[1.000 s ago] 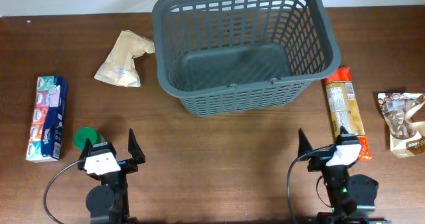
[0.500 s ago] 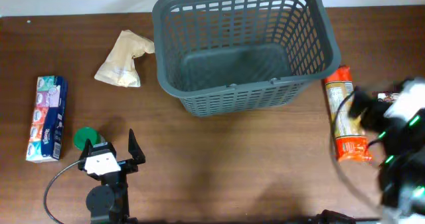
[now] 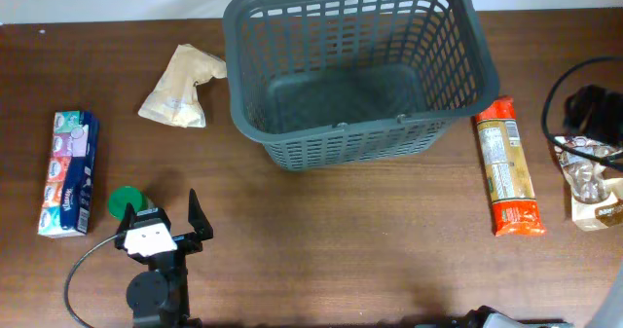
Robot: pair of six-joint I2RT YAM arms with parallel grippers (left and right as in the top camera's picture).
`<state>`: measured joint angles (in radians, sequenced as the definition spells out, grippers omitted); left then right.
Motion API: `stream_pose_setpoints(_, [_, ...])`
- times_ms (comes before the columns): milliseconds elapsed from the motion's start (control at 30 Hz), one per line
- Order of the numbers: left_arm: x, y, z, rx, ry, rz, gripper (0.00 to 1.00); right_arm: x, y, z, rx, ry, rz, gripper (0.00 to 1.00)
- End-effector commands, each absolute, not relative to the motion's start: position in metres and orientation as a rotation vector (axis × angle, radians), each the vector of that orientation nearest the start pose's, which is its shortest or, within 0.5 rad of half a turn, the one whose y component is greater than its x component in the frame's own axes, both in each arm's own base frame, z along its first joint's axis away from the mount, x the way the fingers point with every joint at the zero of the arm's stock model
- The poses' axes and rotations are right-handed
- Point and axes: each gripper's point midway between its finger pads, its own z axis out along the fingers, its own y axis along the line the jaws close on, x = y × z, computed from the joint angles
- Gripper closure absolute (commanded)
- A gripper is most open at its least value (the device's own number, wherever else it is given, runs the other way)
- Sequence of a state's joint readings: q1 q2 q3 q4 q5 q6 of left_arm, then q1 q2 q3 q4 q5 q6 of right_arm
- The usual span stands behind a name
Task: Pack container
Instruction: 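Move the right gripper down onto the spaghetti package and grasp it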
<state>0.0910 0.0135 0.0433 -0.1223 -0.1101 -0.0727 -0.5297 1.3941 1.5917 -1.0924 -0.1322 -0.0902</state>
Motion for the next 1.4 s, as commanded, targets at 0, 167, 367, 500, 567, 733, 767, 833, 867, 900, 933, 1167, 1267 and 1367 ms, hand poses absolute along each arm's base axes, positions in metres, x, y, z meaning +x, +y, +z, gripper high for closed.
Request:
stream_pose_setpoints(0, [0.240, 0.044, 0.159, -0.239, 1.647, 0.110, 0.01, 0.316, -0.164, 0.296, 0.408, 2.419, -0.159, 0.01])
stream_pose_setpoints(167, [0.240, 0.044, 0.159, -0.239, 1.647, 0.110, 0.01, 0.318, -0.166, 0.290, 0.204, 2.472, -0.223, 0.01])
stream_pose_setpoints(367, [0.240, 0.044, 0.159, -0.239, 1.647, 0.110, 0.01, 0.332, -0.170, 0.249, 0.085, 2.598, -0.175, 0.01])
stream_pose_setpoints(500, [0.240, 0.044, 0.159, -0.239, 1.647, 0.110, 0.01, 0.344, -0.167, 0.209, 0.030, 2.694, -0.042, 0.01])
stream_pose_setpoints(567, [0.240, 0.044, 0.159, -0.239, 1.647, 0.110, 0.01, 0.348, -0.169, 0.187, 0.039, 2.747, 0.000, 0.01])
stream_pose_setpoints(733, [0.240, 0.044, 0.159, -0.239, 1.647, 0.110, 0.01, 0.356, -0.169, 0.138, 0.055, 2.850, 0.120, 0.01])
stream_pose_setpoints(767, [0.240, 0.044, 0.159, -0.239, 1.647, 0.110, 0.01, 0.357, -0.168, 0.129, 0.058, 2.866, 0.151, 0.01])
stream_pose_setpoints(833, [0.240, 0.044, 0.159, -0.239, 1.647, 0.110, 0.01, 0.358, -0.165, 0.110, 0.075, 2.902, 0.211, 0.01])
stream_pose_setpoints(867, [0.240, 0.044, 0.159, -0.239, 1.647, 0.110, 0.01, 0.358, -0.165, 0.102, 0.084, 2.919, 0.226, 0.01])
stream_pose_setpoints(900, [0.240, 0.044, 0.159, -0.239, 1.647, 0.110, 0.01, 0.358, -0.163, 0.096, 0.082, 2.934, 0.240, 0.01])
stream_pose_setpoints(933, [0.240, 0.044, 0.159, -0.239, 1.647, 0.110, 0.01, 0.358, -0.162, 0.091, 0.082, 2.945, 0.251, 0.01])
stream_pose_setpoints(1167, [0.240, 0.044, 0.159, -0.239, 1.647, 0.110, 0.01, 0.361, -0.150, 0.070, 0.153, 3.005, 0.291, 0.01])
stream_pose_setpoints(1267, [0.240, 0.044, 0.159, -0.239, 1.647, 0.110, 0.01, 0.362, -0.151, 0.065, 0.200, 3.044, 0.185, 0.01])
stream_pose_setpoints(1367, [0.240, 0.044, 0.159, -0.239, 1.647, 0.110, 0.01, 0.367, -0.156, 0.064, 0.221, 3.054, 0.058, 0.01])
